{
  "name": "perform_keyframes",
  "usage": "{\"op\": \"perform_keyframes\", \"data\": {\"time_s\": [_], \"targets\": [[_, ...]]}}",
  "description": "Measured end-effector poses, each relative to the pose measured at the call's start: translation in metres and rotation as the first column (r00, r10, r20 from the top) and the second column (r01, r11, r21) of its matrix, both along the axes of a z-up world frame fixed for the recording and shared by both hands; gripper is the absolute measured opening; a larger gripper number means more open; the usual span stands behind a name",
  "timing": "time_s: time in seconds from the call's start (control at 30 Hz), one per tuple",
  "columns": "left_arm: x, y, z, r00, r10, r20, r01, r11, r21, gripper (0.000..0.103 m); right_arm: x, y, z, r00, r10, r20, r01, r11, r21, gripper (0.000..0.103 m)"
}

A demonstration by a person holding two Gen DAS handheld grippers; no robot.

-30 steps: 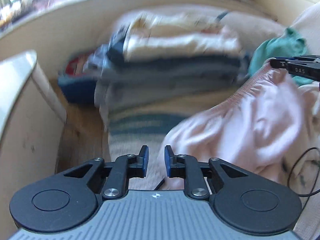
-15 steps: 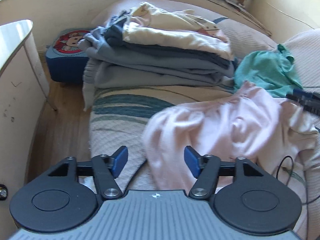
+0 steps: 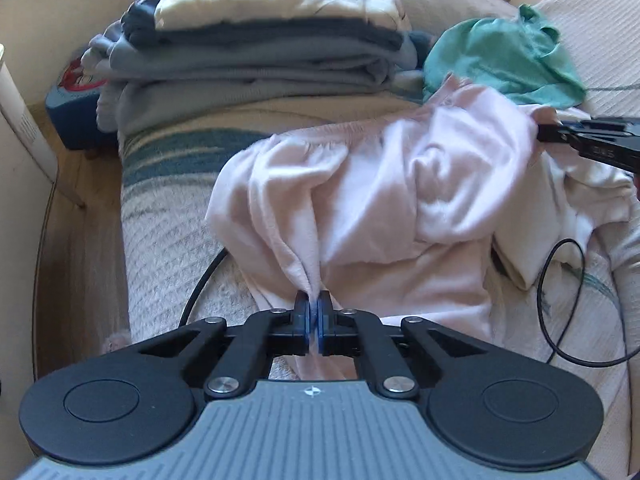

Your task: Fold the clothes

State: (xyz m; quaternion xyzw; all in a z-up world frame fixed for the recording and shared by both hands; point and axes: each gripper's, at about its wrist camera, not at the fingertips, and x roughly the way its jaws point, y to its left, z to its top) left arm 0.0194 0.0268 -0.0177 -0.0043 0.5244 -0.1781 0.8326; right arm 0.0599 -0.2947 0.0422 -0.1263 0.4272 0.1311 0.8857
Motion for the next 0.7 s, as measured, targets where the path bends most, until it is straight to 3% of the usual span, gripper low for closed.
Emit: {"op": "perform_keyframes", "data": {"time_s": [0.07, 0.17, 0.27, 0.4, 0.43, 0.57, 0.7], "targets": [[0.001, 0.006, 0.01, 0.999, 0.008, 0.034, -0.008, 1.0, -0.002, 0.003, -0.014, -0.01, 0.015, 0.998, -0.025, -0.056, 0.031, 0.995, 0.099, 0.005], [0.008, 0.018, 0.024, 0.996, 0.042, 0.081, -0.044, 0.999, 0.022, 0.003, -0.04, -0.035, 0.034, 0.984, -0.066, -0.167, 0.115, 0.947, 0.302, 0.005], [0.013, 0.031, 0.041, 0.99, 0.063, 0.126, -0.07, 0.996, 0.054, 0.004, -0.072, -0.061, 0.048, 0.96, -0.12, -0.252, 0.222, 0.877, 0.427, 0.005], [0.014, 0.039, 0.058, 0.989, 0.062, 0.135, -0.071, 0.995, 0.064, 0.004, -0.113, -0.092, 0.058, 0.92, -0.159, -0.359, 0.35, 0.745, 0.568, 0.005], [0.014, 0.037, 0.058, 0.99, 0.057, 0.131, -0.068, 0.995, 0.079, 0.005, -0.121, -0.096, 0.058, 0.911, -0.172, -0.375, 0.371, 0.74, 0.562, 0.005], [0.011, 0.026, 0.044, 0.992, 0.024, 0.122, -0.042, 0.988, 0.148, 0.011, -0.132, -0.104, 0.049, 0.887, -0.273, -0.371, 0.431, 0.779, 0.455, 0.005], [0.003, 0.019, 0.024, 0.998, 0.025, 0.05, -0.032, 0.989, 0.146, 0.035, -0.119, -0.092, 0.024, 0.888, -0.342, -0.308, 0.428, 0.858, 0.283, 0.005]]}}
